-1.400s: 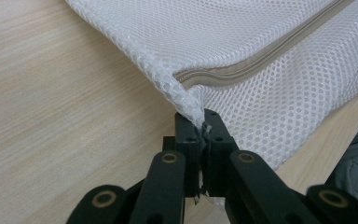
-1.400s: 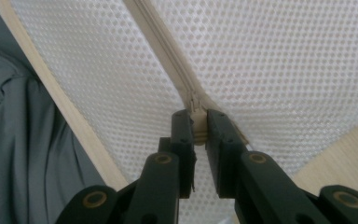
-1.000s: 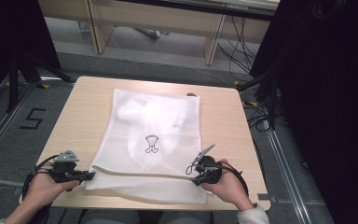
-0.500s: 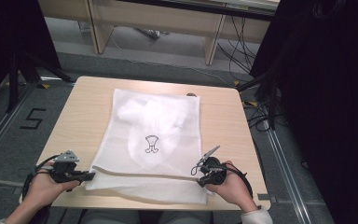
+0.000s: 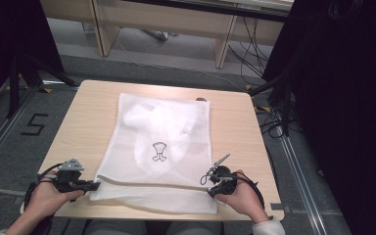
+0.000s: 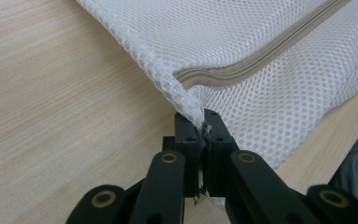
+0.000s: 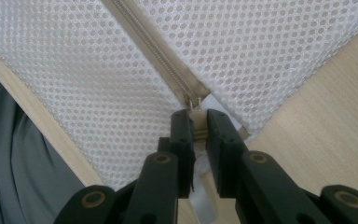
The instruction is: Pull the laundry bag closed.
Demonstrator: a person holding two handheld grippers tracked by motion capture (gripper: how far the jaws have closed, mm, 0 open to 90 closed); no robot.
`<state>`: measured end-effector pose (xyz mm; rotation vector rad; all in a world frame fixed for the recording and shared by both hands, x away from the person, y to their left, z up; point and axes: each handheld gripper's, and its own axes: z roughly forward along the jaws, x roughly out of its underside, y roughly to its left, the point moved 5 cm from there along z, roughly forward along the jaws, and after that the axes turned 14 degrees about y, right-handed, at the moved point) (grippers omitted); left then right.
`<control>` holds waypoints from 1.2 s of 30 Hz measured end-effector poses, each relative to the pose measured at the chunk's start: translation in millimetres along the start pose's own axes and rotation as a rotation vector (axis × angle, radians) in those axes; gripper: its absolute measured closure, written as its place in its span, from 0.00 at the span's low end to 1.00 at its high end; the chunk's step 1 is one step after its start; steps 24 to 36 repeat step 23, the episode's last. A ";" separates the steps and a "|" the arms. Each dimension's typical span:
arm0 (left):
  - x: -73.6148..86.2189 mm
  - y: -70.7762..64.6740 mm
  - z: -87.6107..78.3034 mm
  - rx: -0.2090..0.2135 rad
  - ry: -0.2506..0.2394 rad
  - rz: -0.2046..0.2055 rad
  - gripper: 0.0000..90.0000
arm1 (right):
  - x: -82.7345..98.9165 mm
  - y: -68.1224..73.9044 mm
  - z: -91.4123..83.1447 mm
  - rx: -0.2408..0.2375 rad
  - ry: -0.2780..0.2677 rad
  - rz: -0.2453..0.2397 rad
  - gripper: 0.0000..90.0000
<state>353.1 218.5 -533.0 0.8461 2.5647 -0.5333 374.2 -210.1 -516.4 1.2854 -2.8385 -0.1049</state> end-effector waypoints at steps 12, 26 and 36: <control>0.8 -0.6 1.6 -0.014 0.002 0.024 0.83 | 1.0 -3.4 -2.3 0.013 -0.096 0.020 0.66; -14.7 10.0 -22.5 -0.123 -0.253 0.011 0.48 | 4.9 -27.3 -14.2 0.004 -0.277 0.263 0.53; -14.7 10.0 -22.5 -0.123 -0.253 0.011 0.48 | 4.9 -27.3 -14.2 0.004 -0.277 0.263 0.53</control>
